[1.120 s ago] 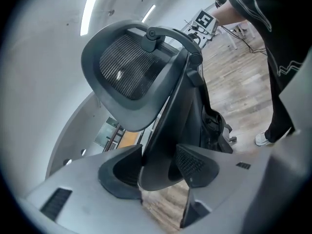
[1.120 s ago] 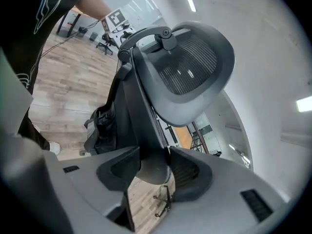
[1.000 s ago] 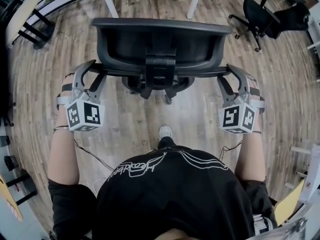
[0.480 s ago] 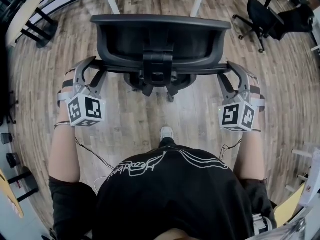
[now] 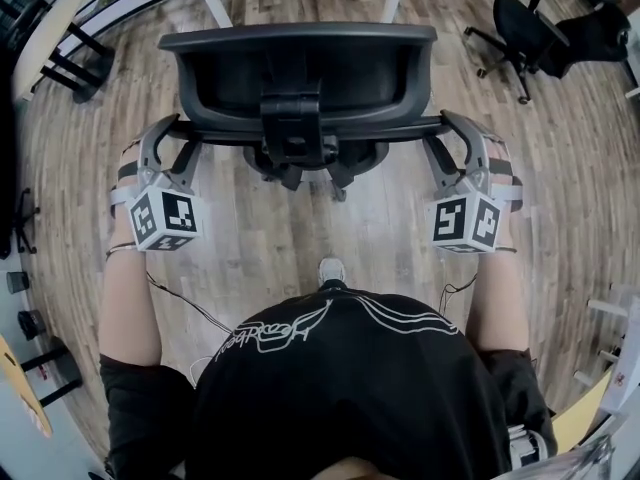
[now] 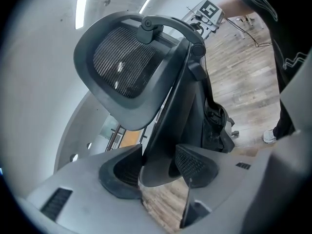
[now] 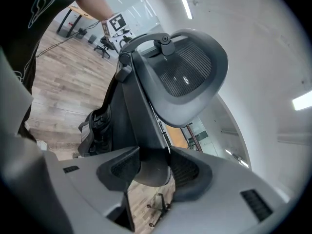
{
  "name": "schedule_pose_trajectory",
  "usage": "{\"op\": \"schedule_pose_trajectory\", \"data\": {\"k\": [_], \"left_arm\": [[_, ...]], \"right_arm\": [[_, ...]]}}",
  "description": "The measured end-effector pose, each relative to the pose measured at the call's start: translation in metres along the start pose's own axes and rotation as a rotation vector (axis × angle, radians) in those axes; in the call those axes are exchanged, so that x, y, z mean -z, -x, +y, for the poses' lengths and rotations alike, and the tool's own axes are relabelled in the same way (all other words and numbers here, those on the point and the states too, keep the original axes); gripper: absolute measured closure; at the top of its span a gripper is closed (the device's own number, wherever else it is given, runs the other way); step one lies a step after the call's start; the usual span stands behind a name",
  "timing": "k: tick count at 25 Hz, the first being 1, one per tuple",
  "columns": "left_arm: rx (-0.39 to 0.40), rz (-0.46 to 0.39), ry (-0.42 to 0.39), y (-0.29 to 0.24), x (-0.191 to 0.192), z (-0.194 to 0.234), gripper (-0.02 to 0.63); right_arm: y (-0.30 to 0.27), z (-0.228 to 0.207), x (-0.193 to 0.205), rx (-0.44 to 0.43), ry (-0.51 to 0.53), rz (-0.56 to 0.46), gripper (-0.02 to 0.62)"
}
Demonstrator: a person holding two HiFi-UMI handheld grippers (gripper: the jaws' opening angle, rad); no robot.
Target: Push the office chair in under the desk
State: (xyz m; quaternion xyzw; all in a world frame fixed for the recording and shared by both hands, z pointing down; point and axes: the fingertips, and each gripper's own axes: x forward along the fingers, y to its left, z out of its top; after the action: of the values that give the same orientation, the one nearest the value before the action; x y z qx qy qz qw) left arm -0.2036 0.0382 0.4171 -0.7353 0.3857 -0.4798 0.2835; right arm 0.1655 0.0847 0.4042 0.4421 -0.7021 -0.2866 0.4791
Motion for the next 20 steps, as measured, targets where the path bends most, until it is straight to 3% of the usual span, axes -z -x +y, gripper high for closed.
{"op": "schedule_pose_trajectory", "data": {"k": [6, 13, 20], "left_arm": [[-0.02, 0.01, 0.035, -0.046, -0.014, 0.031, 0.394], [0.016, 0.026, 0.025, -0.065, -0.017, 0.041, 0.394], [0.001, 0.012, 0.021, -0.075, -0.014, 0.039, 0.394]], "right_arm": [[-0.048, -0.036, 0.011, -0.006, 0.004, -0.027, 0.376], [-0.065, -0.048, 0.014, 0.007, -0.008, 0.0, 0.376], [-0.077, -0.046, 0.017, 0.033, -0.015, -0.001, 0.374]]}}
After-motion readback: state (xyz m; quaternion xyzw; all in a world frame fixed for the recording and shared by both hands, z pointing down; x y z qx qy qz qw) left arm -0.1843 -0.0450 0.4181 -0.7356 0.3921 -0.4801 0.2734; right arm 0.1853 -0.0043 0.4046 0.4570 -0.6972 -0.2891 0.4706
